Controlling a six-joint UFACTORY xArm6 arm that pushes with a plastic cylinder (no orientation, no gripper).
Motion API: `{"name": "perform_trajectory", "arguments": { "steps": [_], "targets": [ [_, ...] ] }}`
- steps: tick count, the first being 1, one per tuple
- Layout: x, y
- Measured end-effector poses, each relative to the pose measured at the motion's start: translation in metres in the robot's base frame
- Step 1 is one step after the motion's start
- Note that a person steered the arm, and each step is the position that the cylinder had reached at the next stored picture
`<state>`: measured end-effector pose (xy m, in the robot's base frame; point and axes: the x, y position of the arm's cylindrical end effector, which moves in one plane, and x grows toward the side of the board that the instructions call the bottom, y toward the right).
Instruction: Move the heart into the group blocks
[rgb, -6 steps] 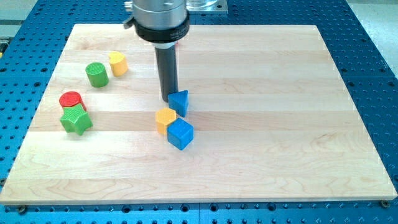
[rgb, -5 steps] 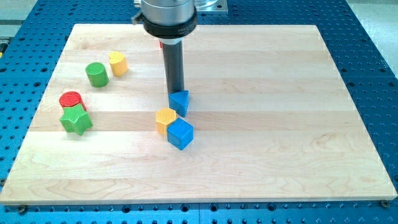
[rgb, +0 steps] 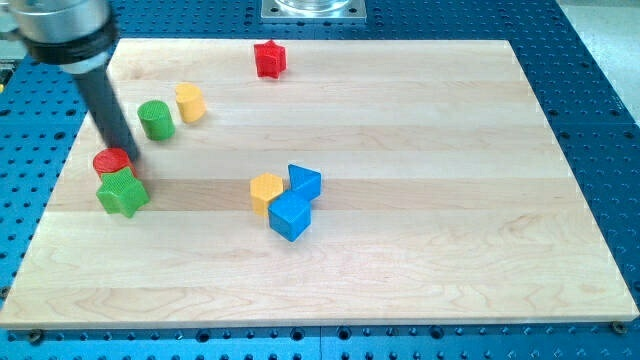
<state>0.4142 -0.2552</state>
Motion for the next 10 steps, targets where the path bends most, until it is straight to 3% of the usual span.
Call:
{"name": "perform_trajectory", "arguments": {
  "steps": [1, 2, 3, 4, 6, 8, 10],
  "targets": [
    [-0.051, -0.011],
    [-0.09, 0.027],
    [-0.085, 0.1],
    [-0.033, 0.145],
    [-0.05, 0.145],
    [0.021, 0.2],
    [0.019, 0.158]
  ]
}}
